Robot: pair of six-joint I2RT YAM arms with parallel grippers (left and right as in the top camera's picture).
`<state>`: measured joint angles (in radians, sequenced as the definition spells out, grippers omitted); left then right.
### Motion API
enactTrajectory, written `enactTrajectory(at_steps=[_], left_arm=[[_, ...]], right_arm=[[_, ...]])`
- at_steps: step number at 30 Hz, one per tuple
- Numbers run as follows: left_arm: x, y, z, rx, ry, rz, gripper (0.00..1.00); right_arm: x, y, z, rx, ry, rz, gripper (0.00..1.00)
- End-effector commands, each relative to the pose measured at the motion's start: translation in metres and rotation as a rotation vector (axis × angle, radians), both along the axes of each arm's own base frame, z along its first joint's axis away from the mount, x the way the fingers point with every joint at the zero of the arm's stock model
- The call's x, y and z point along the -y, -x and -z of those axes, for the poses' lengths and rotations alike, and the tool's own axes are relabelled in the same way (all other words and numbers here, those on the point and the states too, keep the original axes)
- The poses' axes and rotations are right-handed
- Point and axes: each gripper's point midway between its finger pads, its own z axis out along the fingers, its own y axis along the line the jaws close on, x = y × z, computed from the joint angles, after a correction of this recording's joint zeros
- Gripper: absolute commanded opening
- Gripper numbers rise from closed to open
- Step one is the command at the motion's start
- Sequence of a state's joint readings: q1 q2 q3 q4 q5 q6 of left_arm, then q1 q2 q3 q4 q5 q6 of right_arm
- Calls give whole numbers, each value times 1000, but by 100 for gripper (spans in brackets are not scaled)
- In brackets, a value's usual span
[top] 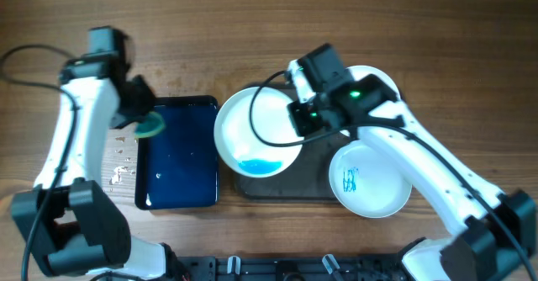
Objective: Clean dirty plates on tray and stack at the side
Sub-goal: 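Carry the cleaned plate right and set it on the table beside the mat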
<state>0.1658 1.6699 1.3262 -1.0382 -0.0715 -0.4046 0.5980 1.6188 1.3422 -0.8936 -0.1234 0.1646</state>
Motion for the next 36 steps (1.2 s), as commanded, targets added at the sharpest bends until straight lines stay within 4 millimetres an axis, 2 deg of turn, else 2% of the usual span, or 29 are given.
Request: enactTrajectory(at_steps=[1,2,3,5,9,12,21,26,32,36], left_arm=[[-50,4,-5,59,75,-161,4],[-73,12,-5,67,72,-230,4],[-87,18,-6,76,86,-277,4],[-105,27,-6,98,124,-345,4],[-117,33,-7,105,131,-385,4],[-119,34,-8,109,129,-390,4],[-114,34,-8,104,155,-386,4],[-111,33,-8,111,172,-382,4],[-110,33,-8,110,178,-382,4],[-110,33,-8,109,181,-381,4]], right_arm=[[-35,-6,-18,35,-8,-45,4],[-51,-11,-26,47,10,-69,4],[-62,-16,-30,55,27,-82,4],[-90,-27,-27,57,45,-127,4],[-120,-35,-13,127,156,-190,4],[-138,-25,-14,212,234,-231,4],[-147,-8,-35,463,464,-249,4],[-165,2,-66,600,486,-267,4],[-165,5,-98,768,591,-237,4],[-182,14,-122,914,639,-254,4]])
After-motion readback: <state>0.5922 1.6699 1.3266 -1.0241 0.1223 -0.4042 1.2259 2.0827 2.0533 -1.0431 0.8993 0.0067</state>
